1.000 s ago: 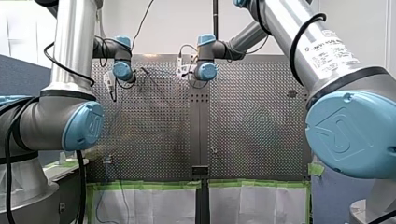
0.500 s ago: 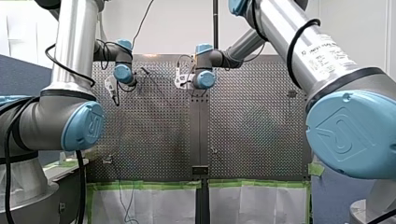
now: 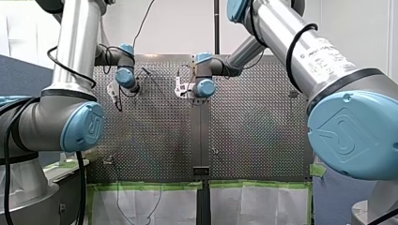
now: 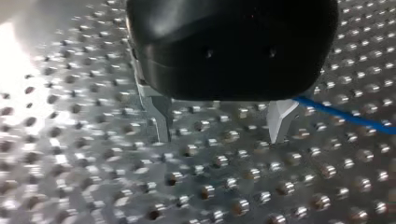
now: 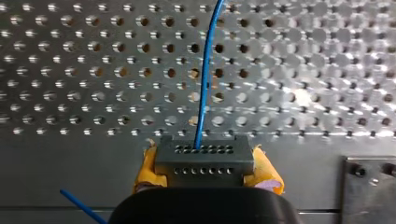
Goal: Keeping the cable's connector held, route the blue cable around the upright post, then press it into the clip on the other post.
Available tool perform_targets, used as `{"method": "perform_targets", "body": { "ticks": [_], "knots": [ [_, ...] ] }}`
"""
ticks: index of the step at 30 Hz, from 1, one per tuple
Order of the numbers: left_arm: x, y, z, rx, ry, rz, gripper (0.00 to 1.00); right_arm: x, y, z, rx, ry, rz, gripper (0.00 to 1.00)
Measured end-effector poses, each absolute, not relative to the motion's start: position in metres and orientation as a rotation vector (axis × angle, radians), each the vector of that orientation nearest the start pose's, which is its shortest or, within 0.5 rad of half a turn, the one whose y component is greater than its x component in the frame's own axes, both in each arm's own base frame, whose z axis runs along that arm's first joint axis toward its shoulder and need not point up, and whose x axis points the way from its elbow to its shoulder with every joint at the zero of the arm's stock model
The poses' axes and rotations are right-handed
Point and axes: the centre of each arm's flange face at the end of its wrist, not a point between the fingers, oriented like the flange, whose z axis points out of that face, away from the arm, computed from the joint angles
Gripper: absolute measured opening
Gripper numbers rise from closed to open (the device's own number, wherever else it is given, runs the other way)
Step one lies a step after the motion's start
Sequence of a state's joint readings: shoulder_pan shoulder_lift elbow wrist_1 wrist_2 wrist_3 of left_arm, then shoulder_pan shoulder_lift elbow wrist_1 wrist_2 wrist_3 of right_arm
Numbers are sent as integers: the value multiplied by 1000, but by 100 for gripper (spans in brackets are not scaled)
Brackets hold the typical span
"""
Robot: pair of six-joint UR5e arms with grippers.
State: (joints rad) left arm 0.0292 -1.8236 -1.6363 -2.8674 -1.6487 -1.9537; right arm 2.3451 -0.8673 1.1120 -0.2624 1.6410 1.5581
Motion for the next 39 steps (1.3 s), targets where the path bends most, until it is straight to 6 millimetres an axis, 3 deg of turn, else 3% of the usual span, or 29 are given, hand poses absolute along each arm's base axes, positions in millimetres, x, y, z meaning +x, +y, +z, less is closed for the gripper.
{"method": "perform_targets", "body": {
  "ticks": [11,22,32,39],
  "knots": [
    [583,-110,343,-387,1561,-272,100,614,-453,261,1736,-798,1661,0],
    [583,-108,343,-394,1557,-278,100,606,-449,191,1830,-834,1554,0],
    [584,-109,343,-390,1556,-285,100,603,-450,156,1860,-854,1509,0],
    [584,-109,343,-391,1556,-290,100,601,-451,119,1887,-877,1464,0]
  ]
}}
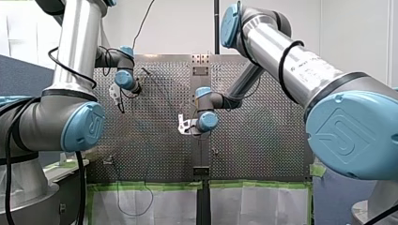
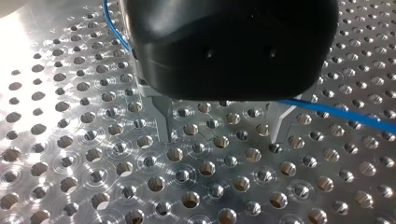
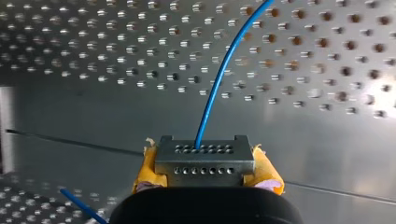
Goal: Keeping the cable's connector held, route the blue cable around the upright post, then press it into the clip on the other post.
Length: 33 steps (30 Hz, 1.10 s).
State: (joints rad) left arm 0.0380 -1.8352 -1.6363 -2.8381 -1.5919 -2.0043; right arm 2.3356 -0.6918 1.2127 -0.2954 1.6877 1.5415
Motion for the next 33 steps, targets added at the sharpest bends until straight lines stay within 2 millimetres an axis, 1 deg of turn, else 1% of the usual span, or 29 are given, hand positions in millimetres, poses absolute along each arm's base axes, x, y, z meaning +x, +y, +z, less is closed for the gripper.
{"method": "perform_targets", "body": {
  "ticks": [5,15,21,24,27,33],
  "knots": [
    [584,-109,343,-392,1555,-293,100,600,-452,89,1897,-894,1436,0],
    [584,-109,343,-392,1555,-295,100,593,-448,13,1943,-928,1363,0],
    [584,-109,344,-393,1554,-293,100,590,-445,-24,1956,-938,1348,0],
    [584,-109,343,-393,1555,-294,100,589,-444,-40,1959,-941,1346,0],
    [584,-109,344,-393,1555,-294,100,587,-443,-51,1960,-943,1343,0],
    [584,-109,344,-392,1555,-294,100,584,-442,-66,1954,-953,1326,0]
  ]
}}
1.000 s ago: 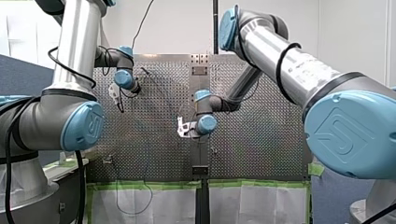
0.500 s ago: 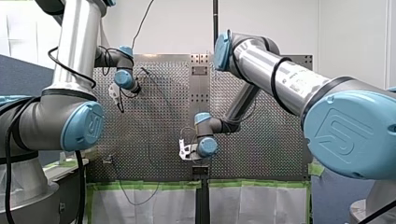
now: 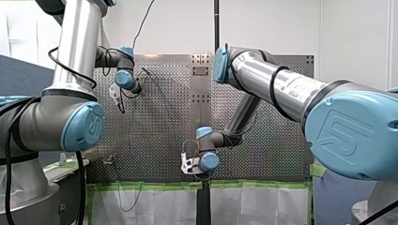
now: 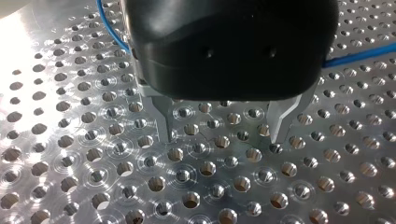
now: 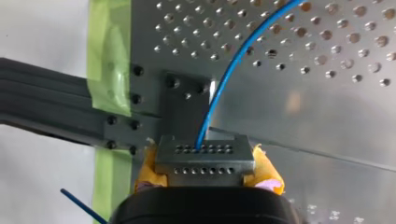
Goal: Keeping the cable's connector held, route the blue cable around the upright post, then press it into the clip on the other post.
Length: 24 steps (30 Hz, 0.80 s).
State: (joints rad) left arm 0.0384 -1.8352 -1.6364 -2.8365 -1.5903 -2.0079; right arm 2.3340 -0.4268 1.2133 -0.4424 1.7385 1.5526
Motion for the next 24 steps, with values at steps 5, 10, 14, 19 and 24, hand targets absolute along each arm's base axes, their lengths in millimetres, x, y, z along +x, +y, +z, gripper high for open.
{"method": "perform_targets", "body": {
  "ticks": [5,10,14,19,24],
  "knots": [
    [584,-109,344,-392,1555,-294,100,579,-439,-85,1954,-966,1299,0],
    [584,-109,344,-393,1554,-294,100,565,-431,-114,1950,-1002,1265,0],
    [584,-109,344,-394,1554,-293,100,550,-428,-129,1932,-1051,1263,0],
    [584,-108,344,-395,1554,-292,100,529,-424,-145,1907,-1090,1244,0],
    [584,-108,343,-395,1555,-292,100,510,-421,-156,1881,-1108,1233,0]
  ]
}}
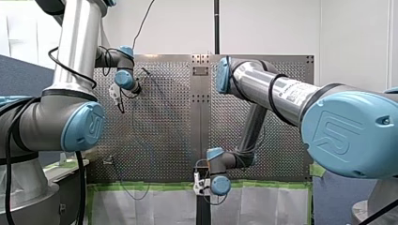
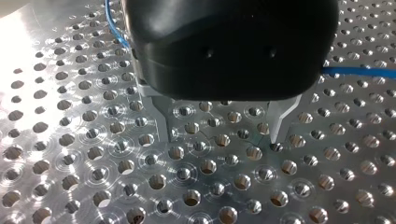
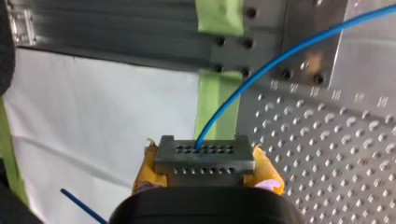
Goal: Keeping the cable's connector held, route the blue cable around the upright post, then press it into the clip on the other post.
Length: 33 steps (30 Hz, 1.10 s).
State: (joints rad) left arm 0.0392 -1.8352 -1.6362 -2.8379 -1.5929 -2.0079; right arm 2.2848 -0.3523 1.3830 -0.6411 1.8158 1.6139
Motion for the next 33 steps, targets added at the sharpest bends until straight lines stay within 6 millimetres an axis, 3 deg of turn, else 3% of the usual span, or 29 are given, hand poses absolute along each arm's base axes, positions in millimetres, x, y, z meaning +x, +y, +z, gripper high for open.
{"method": "perform_targets", "body": {
  "ticks": [23,28,33],
  "knots": [
    [583,-108,343,-397,1558,-290,100,419,-407,-189,1752,-1209,1150,0],
    [583,-108,343,-399,1558,-291,100,408,-400,-184,1728,-1208,1162,0],
    [583,-108,343,-402,1557,-294,100,404,-397,-165,1690,-1195,1196,0]
  ]
}}
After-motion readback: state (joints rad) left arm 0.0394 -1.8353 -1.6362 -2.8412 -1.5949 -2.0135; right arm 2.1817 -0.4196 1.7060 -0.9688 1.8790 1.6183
